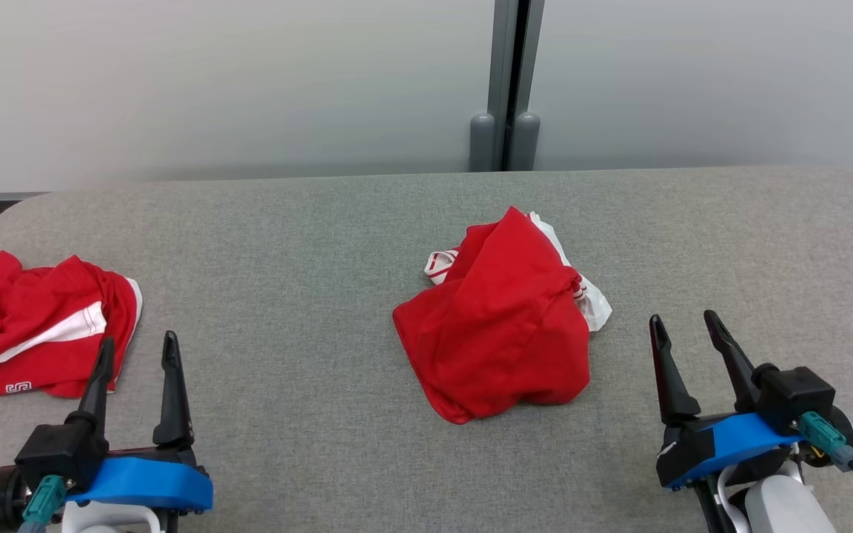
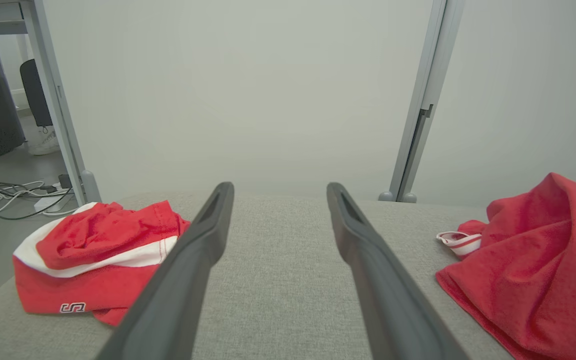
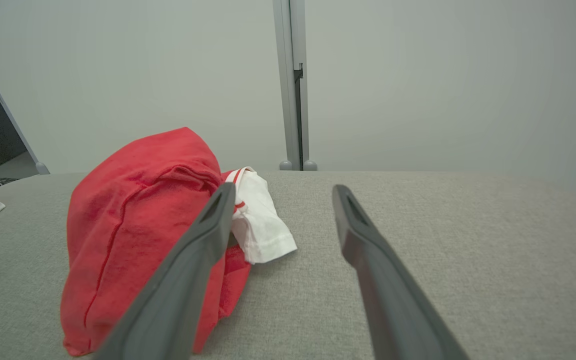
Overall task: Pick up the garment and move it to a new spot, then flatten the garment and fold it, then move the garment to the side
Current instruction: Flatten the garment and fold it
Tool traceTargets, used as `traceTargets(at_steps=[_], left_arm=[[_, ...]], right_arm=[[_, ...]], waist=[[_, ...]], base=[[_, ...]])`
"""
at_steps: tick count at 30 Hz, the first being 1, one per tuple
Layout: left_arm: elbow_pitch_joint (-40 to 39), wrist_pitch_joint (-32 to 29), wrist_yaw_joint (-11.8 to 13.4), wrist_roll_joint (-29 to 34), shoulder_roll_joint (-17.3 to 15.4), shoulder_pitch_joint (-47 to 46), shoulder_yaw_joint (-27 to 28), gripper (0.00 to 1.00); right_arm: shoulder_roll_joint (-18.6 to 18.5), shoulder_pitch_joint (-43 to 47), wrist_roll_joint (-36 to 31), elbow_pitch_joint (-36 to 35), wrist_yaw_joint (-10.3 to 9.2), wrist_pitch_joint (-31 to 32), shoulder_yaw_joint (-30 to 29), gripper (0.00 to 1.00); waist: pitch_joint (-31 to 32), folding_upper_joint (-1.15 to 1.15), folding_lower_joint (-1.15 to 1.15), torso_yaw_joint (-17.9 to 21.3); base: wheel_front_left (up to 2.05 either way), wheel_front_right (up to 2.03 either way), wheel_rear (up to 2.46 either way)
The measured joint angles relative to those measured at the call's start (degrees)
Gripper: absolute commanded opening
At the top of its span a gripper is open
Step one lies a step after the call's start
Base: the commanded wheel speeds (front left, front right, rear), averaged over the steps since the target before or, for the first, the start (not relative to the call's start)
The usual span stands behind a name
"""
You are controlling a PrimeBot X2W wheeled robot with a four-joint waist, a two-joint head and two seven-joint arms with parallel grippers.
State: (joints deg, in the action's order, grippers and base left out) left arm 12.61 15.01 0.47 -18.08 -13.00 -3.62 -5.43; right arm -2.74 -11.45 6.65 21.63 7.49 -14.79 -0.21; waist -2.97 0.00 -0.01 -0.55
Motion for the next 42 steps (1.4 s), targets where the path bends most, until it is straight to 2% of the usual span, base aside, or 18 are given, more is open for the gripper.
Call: traceTargets(at_steps=[17, 27, 30, 35, 42], left_arm=[[0.66, 0.00, -2.04, 2.92, 2.12, 0.19, 3.18, 1.00], [1.52, -0.01, -4.00, 4.10, 3.70, -3.11, 3.48, 1.00], [1.82, 0.00, -4.48, 4.56, 4.17, -4.13, 3.63, 1.00], [2.32, -0.01, -5.23, 5.11, 4.95, -5.92, 3.80, 1.00], [2.68, 0.00, -6.14, 5.66, 6.13, -7.93, 4.28, 1.00]], right_arm=[[-0.01, -1.94, -1.16, 1.52, 0.00, -0.18, -0.43, 1.00], [-0.46, -15.75, -9.17, 3.14, 0.00, 1.16, -1.18, 1.00], [-1.03, -20.77, -10.67, 6.39, 0.00, 2.94, -0.93, 1.00], [-2.63, -27.08, -11.61, 15.60, 0.00, 6.17, -0.57, 1.00], [-5.13, -30.78, -12.16, 30.52, 0.00, 10.26, -1.19, 1.00]], waist=[[-0.58, 0.00, 0.01, 0.07], [-3.91, 0.00, 0.01, -2.19], [-5.25, 0.00, 0.01, -3.18], [-7.40, 0.00, 0.01, -5.10], [-10.20, 0.00, 0.01, -7.62]], base=[[0.00, 0.00, 0.00], [0.00, 0.00, 0.00], [0.00, 0.00, 0.00], [0.00, 0.00, 0.00], [0.00, 0.00, 0.00]])
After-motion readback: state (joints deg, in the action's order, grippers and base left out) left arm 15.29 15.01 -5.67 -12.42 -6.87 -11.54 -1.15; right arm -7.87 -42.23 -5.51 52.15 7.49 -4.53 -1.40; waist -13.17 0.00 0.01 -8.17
